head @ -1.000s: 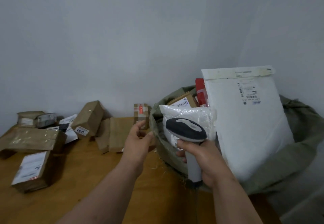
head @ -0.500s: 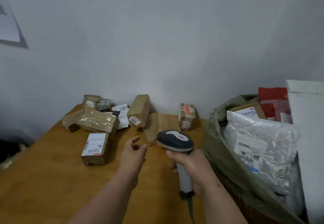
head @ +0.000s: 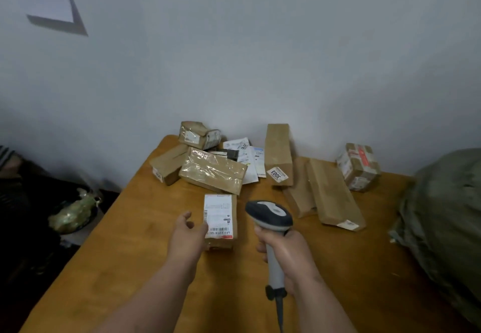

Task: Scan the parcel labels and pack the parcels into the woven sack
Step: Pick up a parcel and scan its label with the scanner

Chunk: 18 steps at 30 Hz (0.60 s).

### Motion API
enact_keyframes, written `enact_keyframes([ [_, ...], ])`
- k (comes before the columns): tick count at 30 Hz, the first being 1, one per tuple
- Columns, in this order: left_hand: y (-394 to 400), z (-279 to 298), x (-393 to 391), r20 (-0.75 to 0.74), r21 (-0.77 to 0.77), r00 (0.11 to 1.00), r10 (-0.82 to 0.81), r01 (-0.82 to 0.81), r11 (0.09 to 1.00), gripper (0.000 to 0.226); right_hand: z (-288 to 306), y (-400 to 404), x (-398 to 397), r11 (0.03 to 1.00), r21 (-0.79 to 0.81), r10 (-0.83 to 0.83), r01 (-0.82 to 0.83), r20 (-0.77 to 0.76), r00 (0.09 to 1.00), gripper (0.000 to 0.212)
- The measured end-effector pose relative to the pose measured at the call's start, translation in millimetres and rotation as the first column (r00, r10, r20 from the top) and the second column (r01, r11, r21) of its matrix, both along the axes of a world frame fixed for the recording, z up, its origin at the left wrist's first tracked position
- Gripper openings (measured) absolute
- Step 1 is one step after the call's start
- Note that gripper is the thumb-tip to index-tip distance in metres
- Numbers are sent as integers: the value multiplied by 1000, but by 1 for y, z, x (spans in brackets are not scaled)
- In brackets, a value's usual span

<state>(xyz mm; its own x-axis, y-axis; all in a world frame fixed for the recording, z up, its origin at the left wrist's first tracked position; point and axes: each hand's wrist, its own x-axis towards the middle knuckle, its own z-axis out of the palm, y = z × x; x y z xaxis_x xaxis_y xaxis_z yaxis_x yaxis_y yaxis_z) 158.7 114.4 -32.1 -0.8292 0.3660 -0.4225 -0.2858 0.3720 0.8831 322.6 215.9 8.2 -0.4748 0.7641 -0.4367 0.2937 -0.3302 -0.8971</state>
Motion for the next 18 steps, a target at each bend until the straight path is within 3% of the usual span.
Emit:
enact_keyframes([
  [9,5,-48,-16,191,-88,980,-53,71,994,62,-39,12,-47,991,-131,8,3,82,997,17],
  [18,10,-54,-8,341,-9,940,-15,19,1000,29,-59,11,-57,966,-258,27,-17,35,999,22],
])
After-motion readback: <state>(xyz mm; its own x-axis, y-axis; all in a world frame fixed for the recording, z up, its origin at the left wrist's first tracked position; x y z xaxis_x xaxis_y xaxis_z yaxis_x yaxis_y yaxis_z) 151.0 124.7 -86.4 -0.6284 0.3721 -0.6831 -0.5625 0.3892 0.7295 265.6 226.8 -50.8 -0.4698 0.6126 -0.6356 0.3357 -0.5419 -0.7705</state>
